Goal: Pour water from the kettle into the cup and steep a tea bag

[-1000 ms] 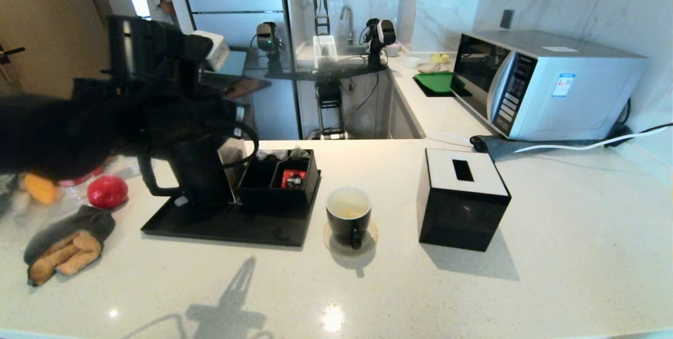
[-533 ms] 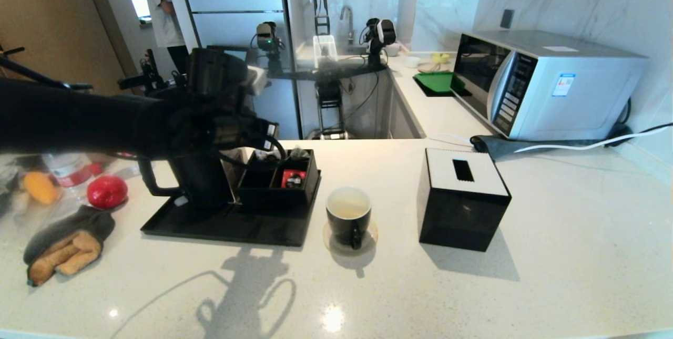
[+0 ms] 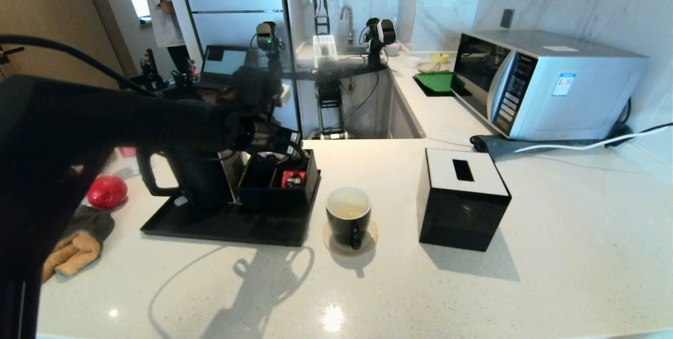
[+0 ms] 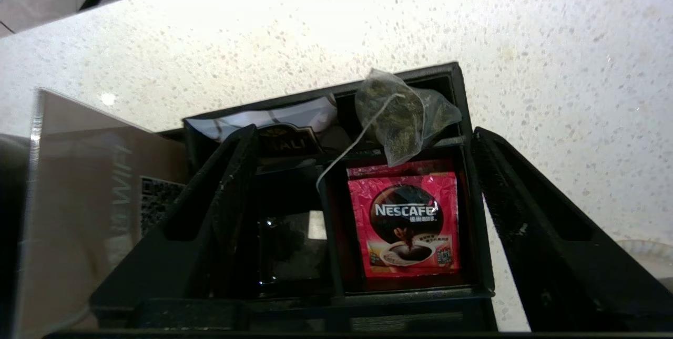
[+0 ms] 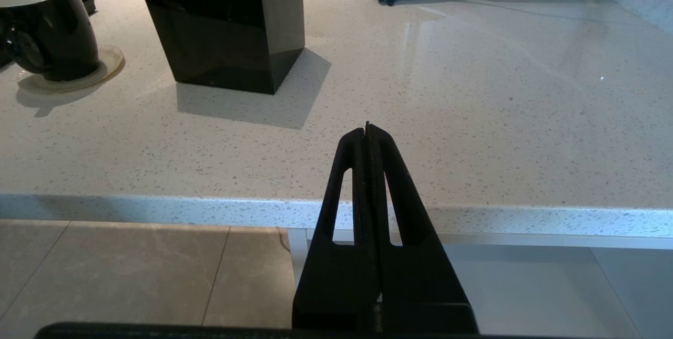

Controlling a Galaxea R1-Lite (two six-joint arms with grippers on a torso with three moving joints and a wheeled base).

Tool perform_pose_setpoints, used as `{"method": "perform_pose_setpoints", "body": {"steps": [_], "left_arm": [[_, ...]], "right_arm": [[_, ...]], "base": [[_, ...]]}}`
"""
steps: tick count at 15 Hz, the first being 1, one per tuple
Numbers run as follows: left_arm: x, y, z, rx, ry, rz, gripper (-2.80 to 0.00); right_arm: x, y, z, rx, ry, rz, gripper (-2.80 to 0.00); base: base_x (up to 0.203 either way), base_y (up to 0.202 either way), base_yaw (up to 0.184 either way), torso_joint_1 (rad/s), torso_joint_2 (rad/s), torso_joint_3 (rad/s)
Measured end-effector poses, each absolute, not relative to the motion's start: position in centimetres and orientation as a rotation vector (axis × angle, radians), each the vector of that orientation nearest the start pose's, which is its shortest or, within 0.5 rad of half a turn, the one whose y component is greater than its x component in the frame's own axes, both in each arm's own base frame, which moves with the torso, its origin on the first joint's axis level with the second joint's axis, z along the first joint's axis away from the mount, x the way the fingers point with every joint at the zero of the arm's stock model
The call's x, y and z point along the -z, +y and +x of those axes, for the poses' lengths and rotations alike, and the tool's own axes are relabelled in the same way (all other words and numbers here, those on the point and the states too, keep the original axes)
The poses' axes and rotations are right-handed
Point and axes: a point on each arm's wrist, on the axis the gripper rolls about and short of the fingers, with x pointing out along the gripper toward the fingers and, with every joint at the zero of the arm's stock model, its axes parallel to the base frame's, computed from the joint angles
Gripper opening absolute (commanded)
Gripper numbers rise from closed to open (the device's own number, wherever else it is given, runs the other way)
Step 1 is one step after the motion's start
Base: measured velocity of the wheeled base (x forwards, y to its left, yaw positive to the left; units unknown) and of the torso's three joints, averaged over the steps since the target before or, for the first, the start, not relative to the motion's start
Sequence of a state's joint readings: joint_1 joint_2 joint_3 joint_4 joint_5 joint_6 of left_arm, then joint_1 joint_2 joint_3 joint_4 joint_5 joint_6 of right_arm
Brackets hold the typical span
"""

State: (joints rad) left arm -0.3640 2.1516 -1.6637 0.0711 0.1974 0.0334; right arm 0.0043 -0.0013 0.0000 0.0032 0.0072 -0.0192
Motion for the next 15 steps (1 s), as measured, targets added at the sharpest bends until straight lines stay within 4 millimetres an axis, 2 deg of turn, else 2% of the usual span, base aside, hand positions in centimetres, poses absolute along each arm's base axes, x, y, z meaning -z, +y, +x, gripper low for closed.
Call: {"method": "perform_pose_setpoints", "body": {"steps": [3, 9, 15], "left_arm": [[-17.6, -15.9, 42.1, 0.182, 0.586, 0.203, 0.00], [-17.4, -17.3, 44.5, 0.204, 0.563, 0.193, 0.00], [-15.4, -17.8, 45.8, 0.205, 0.564, 0.186, 0.00]], "right_arm": [[-7.5, 0.0, -2.3, -0.012, 0.002, -0.019, -2.80], [-7.5, 0.0, -2.3, -0.011, 0.002, -0.019, -2.80], [-7.5, 0.0, -2.3, -0.012, 0.002, -0.020, -2.80]], "base": [[0.000, 0.000, 0.000, 0.000, 0.00, 0.000], [0.000, 0.000, 0.000, 0.000, 0.00, 0.000], [0.000, 0.000, 0.000, 0.000, 0.00, 0.000]]}}
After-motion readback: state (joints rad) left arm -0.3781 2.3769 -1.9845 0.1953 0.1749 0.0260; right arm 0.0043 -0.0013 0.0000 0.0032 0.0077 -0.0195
